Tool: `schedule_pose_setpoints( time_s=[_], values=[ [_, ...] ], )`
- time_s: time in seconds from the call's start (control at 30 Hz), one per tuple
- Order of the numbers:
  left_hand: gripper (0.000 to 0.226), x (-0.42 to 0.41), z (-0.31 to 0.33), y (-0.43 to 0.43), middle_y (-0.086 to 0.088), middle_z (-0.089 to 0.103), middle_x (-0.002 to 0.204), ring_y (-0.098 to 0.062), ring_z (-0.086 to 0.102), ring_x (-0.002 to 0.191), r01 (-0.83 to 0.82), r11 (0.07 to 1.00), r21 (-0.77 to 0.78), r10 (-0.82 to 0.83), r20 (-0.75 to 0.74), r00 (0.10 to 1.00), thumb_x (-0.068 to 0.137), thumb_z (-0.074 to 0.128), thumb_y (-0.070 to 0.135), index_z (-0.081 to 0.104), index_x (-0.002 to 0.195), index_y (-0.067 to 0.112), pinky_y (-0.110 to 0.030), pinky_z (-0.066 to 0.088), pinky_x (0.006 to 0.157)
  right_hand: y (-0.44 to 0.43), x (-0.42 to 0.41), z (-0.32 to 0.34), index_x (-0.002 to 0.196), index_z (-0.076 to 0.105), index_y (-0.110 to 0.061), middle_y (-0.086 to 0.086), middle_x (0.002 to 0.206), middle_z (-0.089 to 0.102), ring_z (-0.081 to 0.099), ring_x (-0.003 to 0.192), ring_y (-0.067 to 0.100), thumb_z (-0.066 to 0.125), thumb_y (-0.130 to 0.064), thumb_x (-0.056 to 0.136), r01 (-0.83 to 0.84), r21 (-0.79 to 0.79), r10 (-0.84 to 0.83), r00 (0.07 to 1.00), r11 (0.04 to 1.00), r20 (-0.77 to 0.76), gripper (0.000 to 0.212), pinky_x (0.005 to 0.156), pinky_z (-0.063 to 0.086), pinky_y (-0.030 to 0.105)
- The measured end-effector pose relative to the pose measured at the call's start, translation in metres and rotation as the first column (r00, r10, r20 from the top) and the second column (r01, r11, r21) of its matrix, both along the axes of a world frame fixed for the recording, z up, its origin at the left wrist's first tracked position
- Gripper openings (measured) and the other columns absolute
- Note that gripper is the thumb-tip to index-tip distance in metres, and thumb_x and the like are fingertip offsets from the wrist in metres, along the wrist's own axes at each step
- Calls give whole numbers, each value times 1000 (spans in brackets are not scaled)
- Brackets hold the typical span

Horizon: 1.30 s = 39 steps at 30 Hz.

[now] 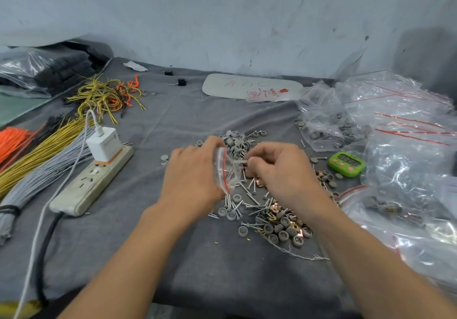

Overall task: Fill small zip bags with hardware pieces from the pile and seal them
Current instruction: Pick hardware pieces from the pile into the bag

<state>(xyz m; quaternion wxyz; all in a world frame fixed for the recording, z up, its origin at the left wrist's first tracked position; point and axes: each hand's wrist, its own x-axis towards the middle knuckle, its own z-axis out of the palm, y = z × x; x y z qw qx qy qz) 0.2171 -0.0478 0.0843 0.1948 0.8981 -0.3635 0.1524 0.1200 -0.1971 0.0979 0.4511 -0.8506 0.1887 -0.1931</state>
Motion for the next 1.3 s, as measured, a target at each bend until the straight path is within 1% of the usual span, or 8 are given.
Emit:
schedule_pose_setpoints(
  time_s=[0.1,0.27,0.43,0.57,0.7,0.8,0.93,1.3],
  values=[
    [70,-2,-3,-5,11,54,92,-23,56,101,75,997,-3,-75,-109,991,67,80,40,40,124,38,-29,27,78,9,1,-8,87,78,-32,-17,68,72,66,61,0,70,-24,90,-10,-251,-4,998,968,-57,12,65,56,23],
    [70,-3,-1,-6,15,66,101,-19,58,98,205,977,-66,-215,-333,918,64,82,34,42,120,43,-32,47,76,20,6,-8,66,70,-28,-16,44,51,48,43,4,73,-32,91,-143,-182,145,989,973,-6,25,43,34,13],
    [62,4,8,5,19,68,94,-3,65,81,62,959,-278,-172,-390,905,63,84,31,51,114,42,-11,45,63,-8,3,6,67,76,-24,-15,40,50,37,37,4,69,-34,94,95,-52,-88,988,994,128,30,40,31,14],
    [59,6,23,17,8,75,99,-11,72,90,-129,774,-620,-336,-576,745,70,87,6,59,117,28,-25,59,72,-27,-5,2,75,78,-30,-18,60,65,59,62,2,75,-33,90,-13,-321,-56,977,947,-204,15,69,53,23],
    [40,11,41,27,1,74,91,-12,70,82,-354,466,-811,-618,-585,526,66,82,9,69,103,15,-29,55,84,-15,-6,-8,82,80,-31,-18,79,72,68,76,5,74,-20,84,-244,-392,42,888,887,-457,12,73,57,22],
    [23,20,43,37,-5,72,91,-16,68,83,-539,303,-786,-806,-513,295,78,71,24,72,98,12,-36,59,85,-5,-6,-11,84,77,-29,-8,84,74,70,83,15,71,-19,84,-295,-429,31,852,854,-523,11,81,60,33],
    [49,29,41,46,-7,72,94,-21,72,90,-660,278,-698,-899,-430,77,86,69,47,79,94,0,-45,58,90,2,-5,-11,72,68,-28,-3,81,72,69,84,21,64,-14,85,-313,-463,-6,823,829,-568,19,76,57,32],
    [63,30,42,45,-11,74,97,-25,74,89,-752,192,-630,-936,-347,52,92,65,54,78,90,-7,-50,60,82,2,-7,-10,90,68,-27,-5,86,71,67,85,20,59,-14,93,-339,-475,-16,800,812,-600,16,78,58,36]
  ],
)
